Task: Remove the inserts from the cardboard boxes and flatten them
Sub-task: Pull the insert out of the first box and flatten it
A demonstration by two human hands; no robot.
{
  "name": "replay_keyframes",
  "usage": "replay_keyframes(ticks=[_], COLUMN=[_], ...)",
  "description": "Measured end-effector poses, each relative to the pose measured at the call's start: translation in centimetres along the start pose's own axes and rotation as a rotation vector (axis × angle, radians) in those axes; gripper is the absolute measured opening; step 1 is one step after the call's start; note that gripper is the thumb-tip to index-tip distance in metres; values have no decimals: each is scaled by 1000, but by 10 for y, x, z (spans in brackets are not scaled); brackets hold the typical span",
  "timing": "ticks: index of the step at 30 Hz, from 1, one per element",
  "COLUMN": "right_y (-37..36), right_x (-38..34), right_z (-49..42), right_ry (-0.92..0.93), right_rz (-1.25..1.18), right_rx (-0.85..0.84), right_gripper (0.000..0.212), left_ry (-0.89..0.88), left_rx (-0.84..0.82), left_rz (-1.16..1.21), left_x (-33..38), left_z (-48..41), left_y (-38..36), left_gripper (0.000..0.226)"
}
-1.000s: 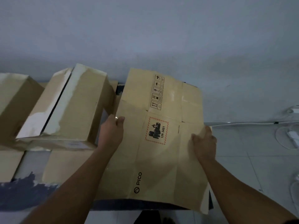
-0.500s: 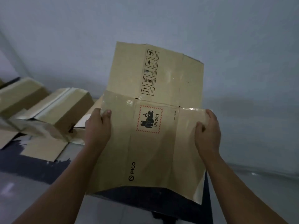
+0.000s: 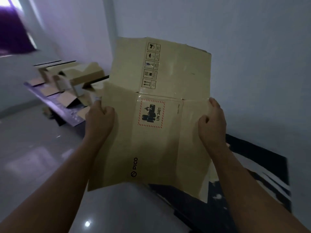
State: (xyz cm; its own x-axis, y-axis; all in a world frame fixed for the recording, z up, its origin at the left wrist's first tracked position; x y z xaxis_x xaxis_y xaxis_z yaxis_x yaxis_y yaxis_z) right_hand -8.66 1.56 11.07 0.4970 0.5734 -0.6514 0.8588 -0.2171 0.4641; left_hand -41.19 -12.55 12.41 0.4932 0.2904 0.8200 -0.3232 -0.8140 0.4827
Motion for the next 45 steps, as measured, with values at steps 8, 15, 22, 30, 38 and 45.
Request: replay_keyframes(ticks=[8,15,22,30,38,45], right_y=[-214,-389,-586,-830,-1058,-1260], right_x=[-120,-212,-268,-356,-436,-502], right_z=[-12,-20,-34,-83,-110,-128], right_ry=[120,189,69,83,69,-56], right_rz=[-126,-227,-406,-453,-469,-459], right_rx=[-132,-233,-410,-648,-884,-823], right_gripper=[59,66,62,31,17,20], left_ry=[144,254,344,473,618,611], left_rx=[113,247,382,496,561,476], left_rz=[-58,-105,-173,-215,-195,-207], left_x=[-139,-249,-366,-473,-601,-714], left_z=[-115,-211,-327,-496,-646,-842], left_y=[124,212,261,312,364,398], left_gripper=[11,10,9,7,12,10])
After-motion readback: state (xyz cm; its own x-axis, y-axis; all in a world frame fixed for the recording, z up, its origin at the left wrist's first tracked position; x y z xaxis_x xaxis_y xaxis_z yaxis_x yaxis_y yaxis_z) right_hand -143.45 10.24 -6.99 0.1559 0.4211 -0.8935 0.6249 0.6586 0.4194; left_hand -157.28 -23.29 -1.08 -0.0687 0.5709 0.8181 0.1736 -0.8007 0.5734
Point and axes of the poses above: each hand's wrist, its own z-axis away from the middle knuckle, its own y-axis out of the back of the hand, x = y × z, the point moved 8 cm from there along -z, towards the middle knuckle, and after that the axes turned 12 degrees about y, right-handed, at the moved point
